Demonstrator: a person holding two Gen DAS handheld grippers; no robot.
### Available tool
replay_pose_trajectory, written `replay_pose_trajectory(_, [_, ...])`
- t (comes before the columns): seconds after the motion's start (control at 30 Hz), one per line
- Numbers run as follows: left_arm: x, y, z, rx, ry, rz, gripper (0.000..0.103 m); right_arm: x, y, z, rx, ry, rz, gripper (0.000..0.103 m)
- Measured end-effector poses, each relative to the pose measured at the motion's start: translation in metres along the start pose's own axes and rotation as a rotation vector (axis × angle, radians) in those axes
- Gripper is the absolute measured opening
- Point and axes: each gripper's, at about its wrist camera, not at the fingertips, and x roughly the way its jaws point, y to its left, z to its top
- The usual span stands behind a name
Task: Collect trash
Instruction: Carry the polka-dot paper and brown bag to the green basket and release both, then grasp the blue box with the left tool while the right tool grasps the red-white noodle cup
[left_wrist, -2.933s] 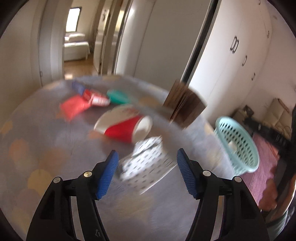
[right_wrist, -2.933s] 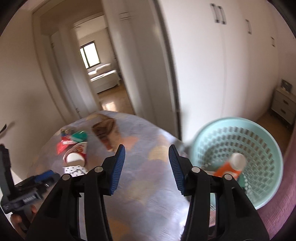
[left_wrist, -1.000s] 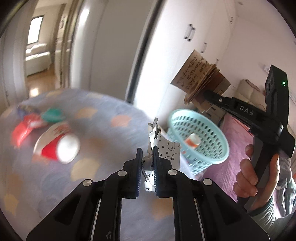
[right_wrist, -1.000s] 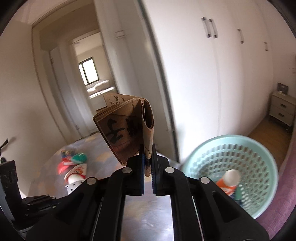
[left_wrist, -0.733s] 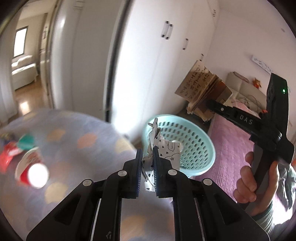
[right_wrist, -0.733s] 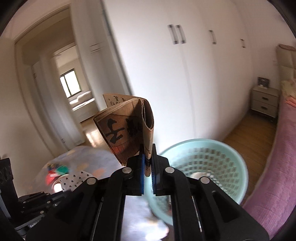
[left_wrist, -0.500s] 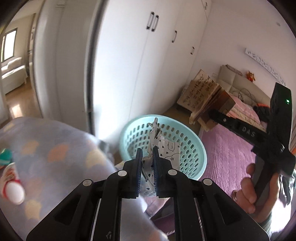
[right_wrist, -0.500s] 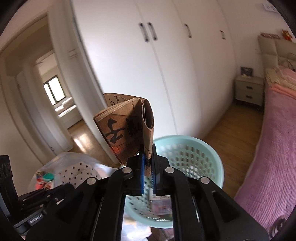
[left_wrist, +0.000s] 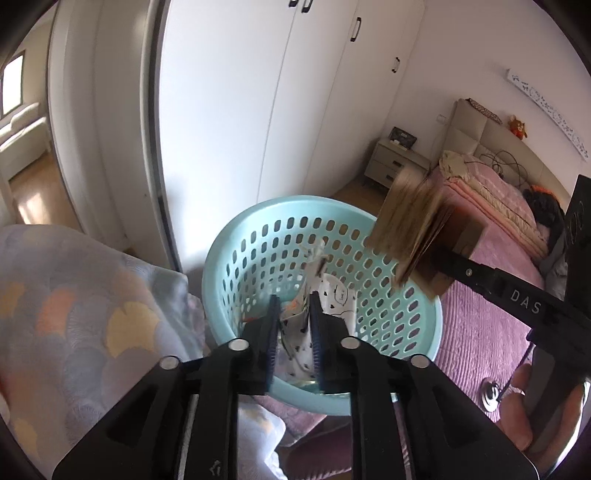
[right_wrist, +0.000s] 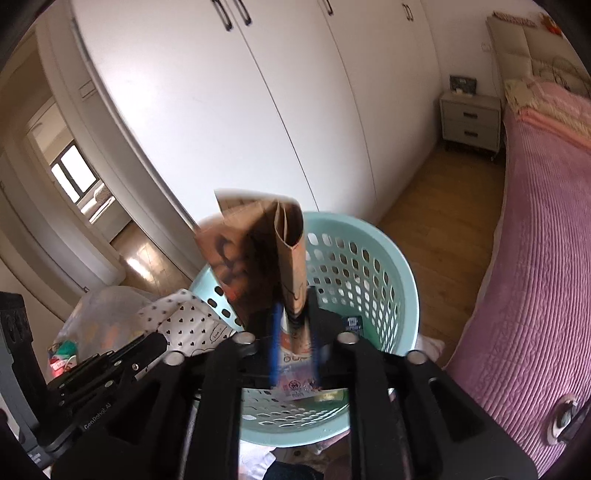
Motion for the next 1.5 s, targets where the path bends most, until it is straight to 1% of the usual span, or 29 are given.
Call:
replay_pose_trajectory(0.03, [0.0,0.001,-0.001,-0.003,-0.005,0.003,0.036,0.003,-0.002,0.0,0.008,0.01,0.008,0.033])
replay_pose_trajectory(0.07, [-0.002,0.003,-0.002,-0.007,-0.018,0.012,0.044,0.004,-0.003,-0.001,0.011,0.013,0.007,0.039])
replay_pose_trajectory(0.1, [-0.004,0.005,-0.004,-0.009,-0.026,0.022,0.046,0.004,-0.003,-0.001,0.012,0.011,-0.002,0.046])
replay_pose_trajectory(0.17, [-0.007,0.008,-0.007,-0.018,-0.025,0.023,0.047,0.004,-0.004,-0.001,0.008,0.004,-0.008,0.046])
replay_pose_trajectory(0.3, [-0.019,0.019,-0.014,-0.046,-0.037,0.03,0.048,0.001,0.001,-0.003,0.002,0.006,0.007,0.046])
replay_pose_trajectory(0.37, [-0.029,0.024,-0.02,-0.054,-0.053,0.049,0.053,-0.001,0.008,-0.005,-0.011,0.004,0.012,0.046])
replay_pose_trajectory(0.47, [-0.045,0.035,-0.026,-0.08,-0.073,0.063,0.053,-0.002,0.023,-0.006,-0.033,0.004,0.03,0.046])
replay_pose_trajectory(0.7, [-0.095,0.069,-0.038,-0.146,-0.141,0.105,0.053,-0.011,0.072,-0.013,-0.106,-0.002,0.09,0.046])
replay_pose_trajectory(0.9, [-0.141,0.106,-0.053,-0.22,-0.204,0.151,0.053,-0.016,0.123,-0.023,-0.197,-0.005,0.146,0.046])
replay_pose_trajectory(1.1, [-0.183,0.149,-0.07,-0.278,-0.256,0.21,0.053,-0.02,0.181,-0.043,-0.319,-0.001,0.229,0.046])
replay_pose_trajectory(1.17, [-0.194,0.167,-0.076,-0.297,-0.259,0.244,0.053,-0.019,0.205,-0.053,-0.371,0.012,0.265,0.046])
replay_pose_trajectory(1.33, [-0.217,0.212,-0.086,-0.366,-0.273,0.316,0.053,-0.011,0.254,-0.079,-0.465,0.045,0.324,0.046])
replay_pose_trajectory(1.5, [-0.235,0.26,-0.093,-0.421,-0.284,0.387,0.053,-0.003,0.295,-0.101,-0.559,0.055,0.383,0.046])
